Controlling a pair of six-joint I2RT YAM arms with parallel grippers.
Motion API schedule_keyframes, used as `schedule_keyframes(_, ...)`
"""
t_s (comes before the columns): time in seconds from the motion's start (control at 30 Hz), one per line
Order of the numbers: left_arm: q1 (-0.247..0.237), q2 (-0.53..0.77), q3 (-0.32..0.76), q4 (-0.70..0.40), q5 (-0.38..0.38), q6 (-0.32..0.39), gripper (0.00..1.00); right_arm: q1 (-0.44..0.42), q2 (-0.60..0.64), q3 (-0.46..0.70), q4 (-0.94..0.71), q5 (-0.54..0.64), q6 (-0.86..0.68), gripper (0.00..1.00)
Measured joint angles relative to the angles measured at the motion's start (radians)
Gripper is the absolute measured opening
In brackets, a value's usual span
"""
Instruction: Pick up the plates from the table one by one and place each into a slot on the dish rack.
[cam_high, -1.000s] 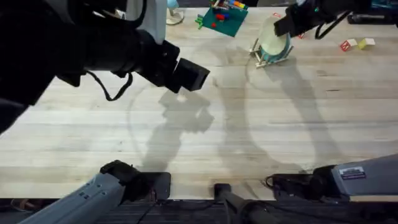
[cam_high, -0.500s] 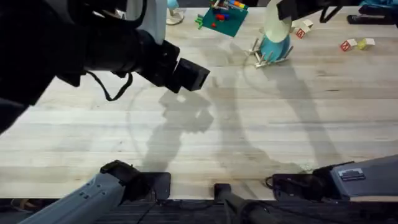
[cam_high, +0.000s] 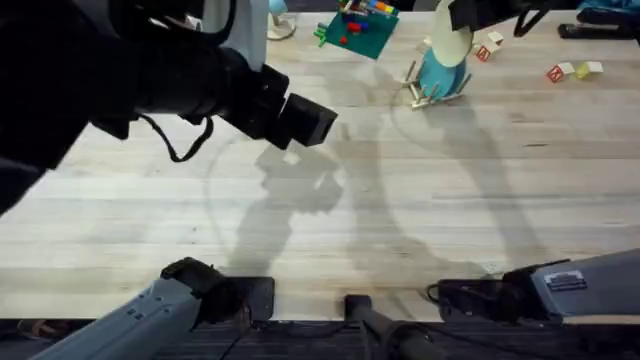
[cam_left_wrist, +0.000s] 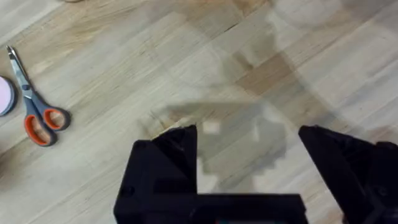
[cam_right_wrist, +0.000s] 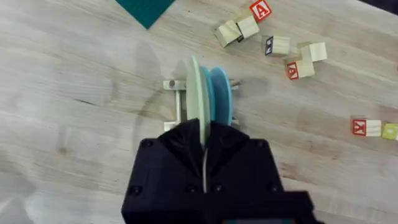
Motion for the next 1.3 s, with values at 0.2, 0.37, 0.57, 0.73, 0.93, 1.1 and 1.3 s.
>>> schedule_keyframes(0.2,0.000,0.000,0.000,0.000,0.000,0.000,0.995,0.000,0.001,0.000,-0.003,0.003,0.010,0.029)
schedule_keyframes(0.37,0.000,0.000,0.000,0.000,0.000,0.000,0.995,0.000,0.017,0.000,-0.007,0.003,0.024,0.029)
schedule_keyframes(0.57,0.000,0.000,0.000,0.000,0.000,0.000,0.995,0.000,0.079,0.000,-0.007,0.003,0.035,0.029)
schedule_keyframes(0.73,0.000,0.000,0.000,0.000,0.000,0.000,0.995,0.000,0.110,0.000,-0.007,0.003,0.039,0.029)
schedule_keyframes(0.93,0.000,0.000,0.000,0.000,0.000,0.000,0.995,0.000,0.139,0.000,-0.006,0.002,0.044,0.029)
schedule_keyframes(1.1,0.000,0.000,0.000,0.000,0.000,0.000,0.995,0.000,0.163,0.000,-0.006,0.002,0.050,0.029)
schedule_keyframes(1.3,0.000,0.000,0.000,0.000,-0.002,0.000,0.995,0.000,0.167,0.000,-0.006,0.002,0.050,0.029)
